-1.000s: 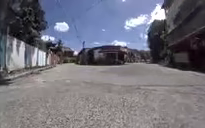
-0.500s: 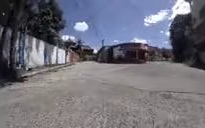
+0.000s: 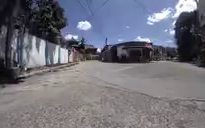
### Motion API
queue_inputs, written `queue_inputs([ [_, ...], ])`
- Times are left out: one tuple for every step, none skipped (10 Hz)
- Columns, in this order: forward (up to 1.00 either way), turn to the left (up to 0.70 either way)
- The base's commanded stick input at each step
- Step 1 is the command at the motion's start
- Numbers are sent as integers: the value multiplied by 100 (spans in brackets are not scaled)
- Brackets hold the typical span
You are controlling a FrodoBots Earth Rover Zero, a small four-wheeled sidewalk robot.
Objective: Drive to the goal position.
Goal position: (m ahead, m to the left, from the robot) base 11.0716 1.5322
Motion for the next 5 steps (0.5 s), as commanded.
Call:
queue_inputs([
  [85, 0],
  [85, 0],
  [85, 0],
  [85, 0],
  [85, 7],
])
